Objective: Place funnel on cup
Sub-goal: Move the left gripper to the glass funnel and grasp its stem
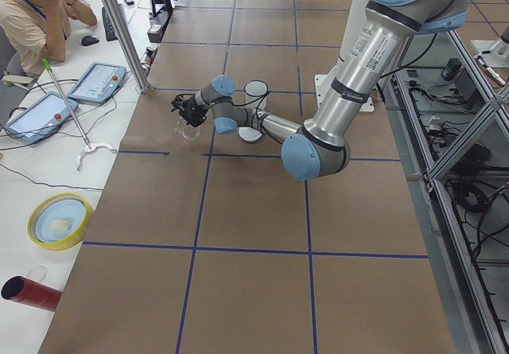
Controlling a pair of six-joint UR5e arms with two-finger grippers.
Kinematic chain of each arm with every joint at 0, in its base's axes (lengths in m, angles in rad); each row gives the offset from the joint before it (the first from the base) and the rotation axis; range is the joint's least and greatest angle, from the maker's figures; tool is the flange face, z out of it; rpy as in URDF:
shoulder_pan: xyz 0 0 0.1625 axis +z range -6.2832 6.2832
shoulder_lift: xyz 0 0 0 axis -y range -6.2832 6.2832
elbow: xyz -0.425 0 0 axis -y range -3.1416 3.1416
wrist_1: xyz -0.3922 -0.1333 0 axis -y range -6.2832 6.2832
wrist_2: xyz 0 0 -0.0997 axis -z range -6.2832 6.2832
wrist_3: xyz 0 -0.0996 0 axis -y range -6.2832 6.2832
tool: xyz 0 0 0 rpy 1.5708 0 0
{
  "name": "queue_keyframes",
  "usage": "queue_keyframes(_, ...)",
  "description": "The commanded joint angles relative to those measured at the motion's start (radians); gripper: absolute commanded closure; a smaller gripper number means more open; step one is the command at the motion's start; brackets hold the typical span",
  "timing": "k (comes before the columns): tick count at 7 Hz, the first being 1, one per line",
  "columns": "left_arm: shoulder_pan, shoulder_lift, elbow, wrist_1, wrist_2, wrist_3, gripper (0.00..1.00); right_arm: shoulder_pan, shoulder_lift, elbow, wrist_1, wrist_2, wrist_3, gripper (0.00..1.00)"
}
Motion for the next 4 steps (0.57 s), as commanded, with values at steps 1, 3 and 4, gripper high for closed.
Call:
queue_keyframes(1, -0.001, -0.013, 0.043, -0.037, 0.000, 0.000, 0.37, 0.000, 0.000, 0.000, 0.000, 0.000, 0.000, 0.00)
queue_keyframes(3, -0.001, -0.006, 0.013, -0.045, -0.002, 0.023, 1.00, 0.000, 0.002, 0.000, 0.000, 0.000, 0.000, 0.00)
queue_keyframes(4, -0.002, 0.008, -0.038, -0.045, -0.003, 0.049, 1.00, 0.000, 0.000, 0.000, 0.000, 0.000, 0.000, 0.00)
